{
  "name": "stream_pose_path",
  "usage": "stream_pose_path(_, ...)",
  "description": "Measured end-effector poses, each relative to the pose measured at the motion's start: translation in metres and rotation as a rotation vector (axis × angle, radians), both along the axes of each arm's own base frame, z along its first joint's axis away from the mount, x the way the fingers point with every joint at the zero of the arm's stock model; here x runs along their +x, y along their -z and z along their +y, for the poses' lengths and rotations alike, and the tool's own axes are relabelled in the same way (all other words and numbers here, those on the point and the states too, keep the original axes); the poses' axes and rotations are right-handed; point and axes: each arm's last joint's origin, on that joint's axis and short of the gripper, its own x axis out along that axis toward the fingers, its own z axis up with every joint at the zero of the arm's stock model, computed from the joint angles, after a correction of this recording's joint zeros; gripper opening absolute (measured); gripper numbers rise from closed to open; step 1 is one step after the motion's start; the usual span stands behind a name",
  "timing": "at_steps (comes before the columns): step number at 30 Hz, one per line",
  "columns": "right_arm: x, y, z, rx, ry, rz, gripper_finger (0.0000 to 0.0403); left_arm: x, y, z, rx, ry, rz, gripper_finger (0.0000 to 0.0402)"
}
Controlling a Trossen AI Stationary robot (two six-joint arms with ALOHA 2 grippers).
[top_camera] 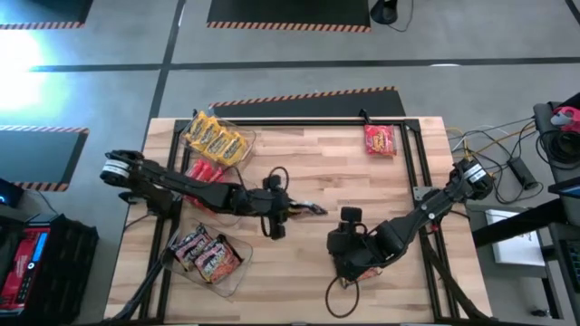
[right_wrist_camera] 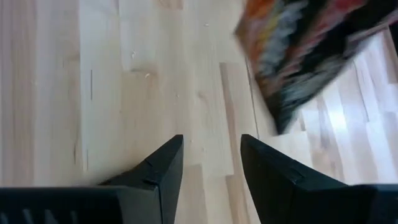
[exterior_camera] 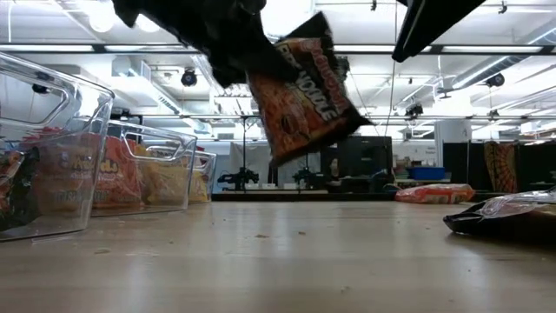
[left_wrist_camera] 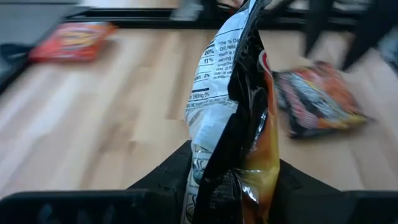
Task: Sort Maruchan noodles
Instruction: Put the black noodles pack into the bottom transparent bin
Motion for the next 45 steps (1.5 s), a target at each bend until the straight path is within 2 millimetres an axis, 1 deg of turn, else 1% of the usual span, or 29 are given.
stream_pose_path(4,0.0,0.0,0.0,-0.035,-0.057,0.015,0.0144,-0.012,-0.012,0.005,-0.018,-0.147,0.001,0.01)
stream_pose_path(9,0.0,0.0,0.0,-0.042,-0.072,0.016,0.0137,-0.03,-0.023,-0.003,-0.096,-0.238,0.014,0.0099)
stream_pose_path(13,0.001,0.0,0.0,-0.04,-0.072,0.012,0.0134,-0.048,-0.036,-0.016,-0.114,-0.284,-0.007,0.01)
stream_pose_path(19,0.001,0.0,0.001,-0.03,-0.06,0.004,0.0138,-0.082,-0.053,-0.046,-0.111,-0.33,-0.055,0.01)
stream_pose_path(24,0.003,-0.001,0.002,-0.016,-0.059,-0.019,0.0138,-0.101,-0.053,-0.066,-0.118,-0.361,-0.072,0.01)
stream_pose_path(30,0.004,-0.002,0.003,-0.006,-0.059,-0.036,0.0132,-0.114,-0.051,-0.081,-0.143,-0.376,-0.09,0.01)
stream_pose_path(33,0.005,-0.002,0.003,-0.005,-0.059,-0.036,0.0135,-0.123,-0.056,-0.09,-0.11,-0.378,-0.125,0.01)
stream_pose_path(37,0.005,-0.002,0.003,-0.005,-0.059,-0.037,0.0139,-0.141,-0.066,-0.099,-0.104,-0.4,-0.151,0.01)
stream_pose_path(42,0.005,-0.002,0.003,-0.002,-0.059,-0.042,0.0137,-0.163,-0.06,-0.105,-0.174,-0.436,-0.113,0.01)
stream_pose_path(45,0.006,-0.003,0.004,0.008,-0.059,-0.058,0.0132,-0.173,-0.058,-0.111,-0.211,-0.429,-0.107,0.01)
